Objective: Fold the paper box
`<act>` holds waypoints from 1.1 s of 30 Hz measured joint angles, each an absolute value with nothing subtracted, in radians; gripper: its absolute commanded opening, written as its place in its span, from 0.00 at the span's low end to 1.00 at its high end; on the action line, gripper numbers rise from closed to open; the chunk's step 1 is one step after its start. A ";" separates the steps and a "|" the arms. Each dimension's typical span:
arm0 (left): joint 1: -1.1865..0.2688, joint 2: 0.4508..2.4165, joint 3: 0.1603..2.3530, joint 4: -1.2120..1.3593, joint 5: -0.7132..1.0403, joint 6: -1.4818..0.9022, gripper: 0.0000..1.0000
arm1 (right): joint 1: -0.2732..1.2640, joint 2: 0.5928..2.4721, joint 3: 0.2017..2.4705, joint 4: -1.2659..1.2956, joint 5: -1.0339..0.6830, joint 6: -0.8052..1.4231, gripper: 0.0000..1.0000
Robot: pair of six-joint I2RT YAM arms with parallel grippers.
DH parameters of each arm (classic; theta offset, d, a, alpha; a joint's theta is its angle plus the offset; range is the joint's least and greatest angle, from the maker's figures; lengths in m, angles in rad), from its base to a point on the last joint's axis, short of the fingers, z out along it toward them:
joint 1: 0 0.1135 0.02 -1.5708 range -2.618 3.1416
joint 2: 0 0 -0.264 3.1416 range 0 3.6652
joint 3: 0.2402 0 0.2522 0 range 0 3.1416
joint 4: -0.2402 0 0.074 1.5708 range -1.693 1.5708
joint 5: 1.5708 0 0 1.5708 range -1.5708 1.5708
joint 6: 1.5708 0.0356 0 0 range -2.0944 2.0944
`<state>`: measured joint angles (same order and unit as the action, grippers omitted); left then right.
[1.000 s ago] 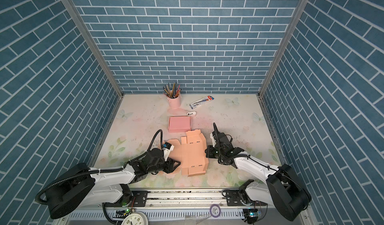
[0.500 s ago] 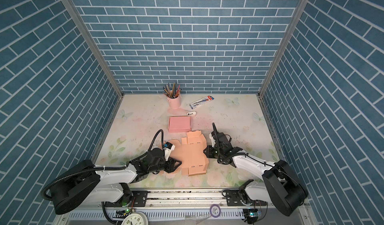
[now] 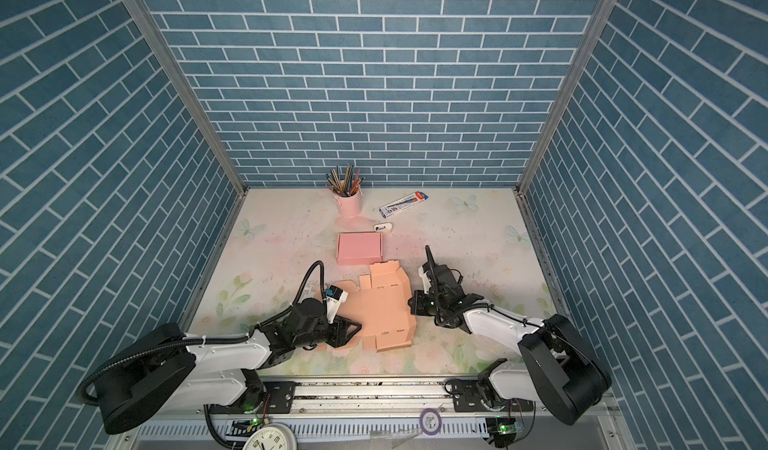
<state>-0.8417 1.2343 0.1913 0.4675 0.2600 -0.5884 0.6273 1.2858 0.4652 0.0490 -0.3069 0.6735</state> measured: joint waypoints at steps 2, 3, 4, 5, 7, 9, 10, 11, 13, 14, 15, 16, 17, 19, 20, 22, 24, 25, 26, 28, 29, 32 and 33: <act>-0.842 1.203 0.192 0.437 0.259 -0.587 0.50 | 0.627 1.275 0.482 0.009 -0.305 0.662 0.00; -0.842 1.189 0.192 0.423 0.259 -0.586 0.50 | 0.628 1.270 0.493 -0.009 -0.302 0.652 0.00; -0.842 1.175 0.194 0.408 0.258 -0.584 0.50 | 0.630 1.264 0.508 -0.029 -0.300 0.643 0.00; -0.842 1.163 0.201 0.388 0.258 -0.581 0.50 | 0.632 1.256 0.521 -0.047 -0.296 0.633 0.00; -0.841 1.153 0.225 0.359 0.259 -0.573 0.50 | 0.643 1.240 0.553 -0.085 -0.281 0.617 0.00; -0.833 1.152 0.259 0.342 0.261 -0.564 0.49 | 0.660 1.226 0.584 -0.118 -0.265 0.599 0.00; -0.826 1.155 0.278 0.337 0.265 -0.561 0.47 | 0.671 1.219 0.601 -0.136 -0.254 0.592 0.00; -0.816 1.161 0.300 0.334 0.271 -0.558 0.46 | 0.683 1.213 0.618 -0.155 -0.240 0.584 0.00; -0.793 1.180 0.340 0.335 0.282 -0.552 0.43 | 0.707 1.206 0.645 -0.188 -0.213 0.572 0.00; -0.777 1.194 0.361 0.337 0.291 -0.550 0.40 | 0.720 1.203 0.659 -0.204 -0.200 0.567 0.00; -0.766 1.206 0.377 0.340 0.297 -0.549 0.37 | 0.730 1.201 0.667 -0.215 -0.188 0.564 0.00; -0.752 1.222 0.397 0.342 0.305 -0.549 0.32 | 0.740 1.200 0.676 -0.229 -0.176 0.558 0.00; -0.741 1.238 0.416 0.344 0.310 -0.548 0.27 | 0.750 1.200 0.683 -0.241 -0.165 0.551 0.00; -0.721 1.270 0.453 0.344 0.319 -0.543 0.21 | 0.768 1.200 0.693 -0.262 -0.146 0.543 0.00; -0.712 1.287 0.472 0.345 0.320 -0.540 0.18 | 0.776 1.199 0.695 -0.270 -0.138 0.541 0.00; -0.694 1.317 0.510 0.350 0.327 -0.533 0.13 | 0.789 1.199 0.699 -0.284 -0.125 0.540 0.00; -0.675 1.352 0.551 0.353 0.337 -0.527 0.09 | 0.801 1.199 0.705 -0.299 -0.111 0.540 0.00; -0.666 1.372 0.571 0.356 0.340 -0.525 0.08 | 0.807 1.199 0.708 -0.305 -0.105 0.539 0.00; -0.656 1.392 0.591 0.357 0.345 -0.524 0.07 | 0.813 1.198 0.710 -0.307 -0.100 0.537 0.00; -0.643 1.423 0.621 0.360 0.353 -0.522 0.06 | 0.822 1.193 0.711 -0.310 -0.093 0.534 0.00; -0.637 1.440 0.637 0.361 0.357 -0.520 0.06 | 0.826 1.190 0.711 -0.315 -0.090 0.533 0.00; -0.631 1.483 0.683 0.359 0.364 -0.515 0.06 | 0.836 1.179 0.711 -0.321 -0.083 0.533 0.00; -0.630 1.493 0.696 0.358 0.365 -0.515 0.06 | 0.838 1.176 0.711 -0.322 -0.081 0.533 0.00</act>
<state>-0.6304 1.4933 0.6964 0.3580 0.3653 -0.5148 0.8383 1.1759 0.7113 -0.3218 -0.0814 0.5335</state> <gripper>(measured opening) 0.060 0.052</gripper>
